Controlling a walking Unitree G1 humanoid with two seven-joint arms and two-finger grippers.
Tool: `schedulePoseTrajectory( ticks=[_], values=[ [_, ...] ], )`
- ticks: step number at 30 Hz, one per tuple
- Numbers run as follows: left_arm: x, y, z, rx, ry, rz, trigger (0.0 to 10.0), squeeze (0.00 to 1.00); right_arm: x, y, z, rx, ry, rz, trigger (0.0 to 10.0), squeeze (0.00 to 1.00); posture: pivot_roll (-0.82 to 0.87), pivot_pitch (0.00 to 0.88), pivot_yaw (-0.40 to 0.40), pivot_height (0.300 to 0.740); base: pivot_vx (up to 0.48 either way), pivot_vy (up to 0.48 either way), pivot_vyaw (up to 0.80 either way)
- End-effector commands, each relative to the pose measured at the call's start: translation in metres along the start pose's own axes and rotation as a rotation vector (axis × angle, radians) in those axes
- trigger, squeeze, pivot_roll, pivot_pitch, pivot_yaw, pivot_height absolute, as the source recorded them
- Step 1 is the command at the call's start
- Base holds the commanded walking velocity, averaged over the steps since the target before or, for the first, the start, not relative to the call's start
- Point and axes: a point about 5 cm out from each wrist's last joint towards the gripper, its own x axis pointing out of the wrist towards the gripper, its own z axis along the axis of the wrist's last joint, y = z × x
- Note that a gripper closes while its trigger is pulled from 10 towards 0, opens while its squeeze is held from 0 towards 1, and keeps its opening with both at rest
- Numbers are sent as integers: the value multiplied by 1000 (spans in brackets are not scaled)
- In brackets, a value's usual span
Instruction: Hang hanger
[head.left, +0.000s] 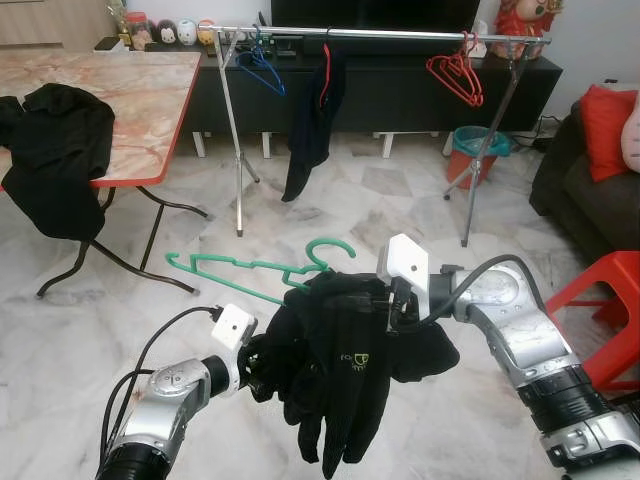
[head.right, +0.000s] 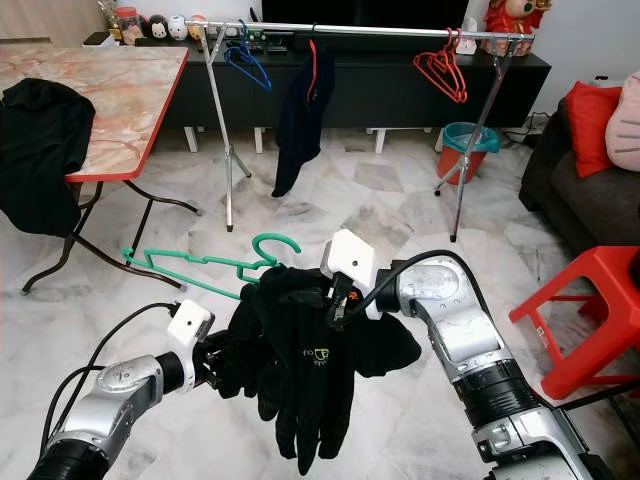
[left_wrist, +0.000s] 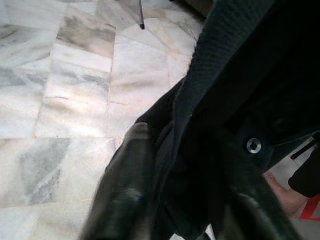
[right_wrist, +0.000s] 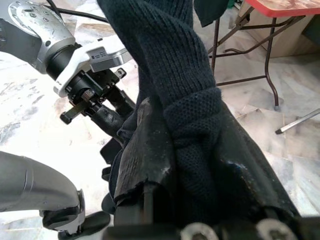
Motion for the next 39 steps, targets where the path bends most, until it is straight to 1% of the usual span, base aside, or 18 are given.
schedulePoseTrajectory(
  ticks=[1, 12, 27, 39],
  values=[
    [-1, 0, 2, -7, -4, -4, 0, 0, 0, -3, 17, -46, -51, -8, 0, 0, -50, 0, -18, 740, 0, 0, 0],
    [-2, -2, 2, -6, -4, -26, 0, 0, 0, -3, 15, -38, -52, -16, 0, 0, -47, 0, -16, 740, 0, 0, 0],
    [-2, -3, -3, -18, 7, -42, 0, 0, 0, -2, 14, -35, -47, -19, 0, 0, -46, 0, -18, 740, 0, 0, 0],
    [-3, -3, -5, -22, 7, -36, 0, 0, -1, 0, 11, -30, -45, -21, 0, 0, -47, 0, -17, 740, 0, 0, 0]
  ],
)
